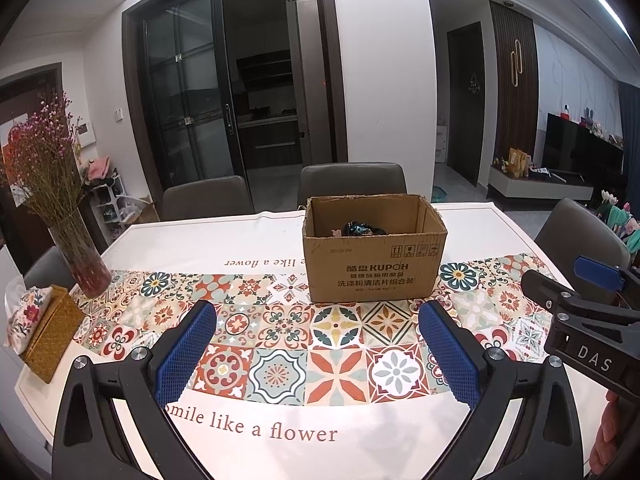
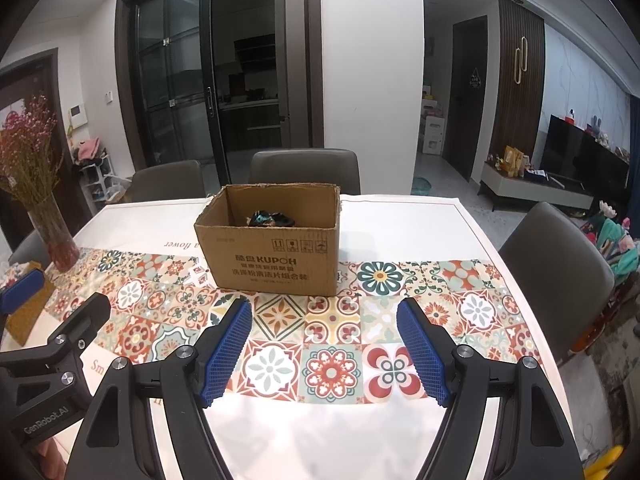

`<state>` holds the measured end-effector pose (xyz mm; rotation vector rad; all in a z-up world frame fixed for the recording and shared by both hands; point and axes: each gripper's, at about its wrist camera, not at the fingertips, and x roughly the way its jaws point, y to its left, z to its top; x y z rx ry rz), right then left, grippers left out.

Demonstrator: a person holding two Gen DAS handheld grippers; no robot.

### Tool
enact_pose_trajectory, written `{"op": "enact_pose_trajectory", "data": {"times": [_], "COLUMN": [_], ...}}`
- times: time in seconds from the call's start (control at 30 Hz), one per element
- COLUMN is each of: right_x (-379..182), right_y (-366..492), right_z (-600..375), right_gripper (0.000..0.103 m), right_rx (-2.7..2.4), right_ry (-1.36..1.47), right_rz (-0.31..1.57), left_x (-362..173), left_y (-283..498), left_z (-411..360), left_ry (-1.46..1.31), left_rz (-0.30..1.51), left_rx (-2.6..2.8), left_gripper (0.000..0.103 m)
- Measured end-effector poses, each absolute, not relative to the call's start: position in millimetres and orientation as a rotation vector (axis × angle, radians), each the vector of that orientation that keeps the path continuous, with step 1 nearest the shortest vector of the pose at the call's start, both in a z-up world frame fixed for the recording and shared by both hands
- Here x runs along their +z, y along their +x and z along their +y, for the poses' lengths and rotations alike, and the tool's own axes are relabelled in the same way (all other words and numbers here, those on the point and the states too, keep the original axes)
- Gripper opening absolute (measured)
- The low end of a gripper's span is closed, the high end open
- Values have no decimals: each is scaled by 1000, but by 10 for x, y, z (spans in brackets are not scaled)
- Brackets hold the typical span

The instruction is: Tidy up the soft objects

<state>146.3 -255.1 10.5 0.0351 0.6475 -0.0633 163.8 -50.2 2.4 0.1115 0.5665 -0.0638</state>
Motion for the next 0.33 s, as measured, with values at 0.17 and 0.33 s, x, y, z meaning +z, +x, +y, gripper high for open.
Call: {"op": "enact_pose_trajectory", "data": {"times": [0.17, 0.33], "right_x": [104, 105], "right_y": [1464, 1464], "right_z": [-2554, -2562], "right_gripper": [76, 76], "right_rx": [-64, -65], "right_ry": [36, 36], "right_rz": [647, 650], "left_x": [38, 24], "left_y": [1639, 1651], "left_z": [-512, -506], "left_ry": [107, 106], "left_rz": [558, 561], "left_rx": [-73, -72], "left_gripper": [103, 103]}}
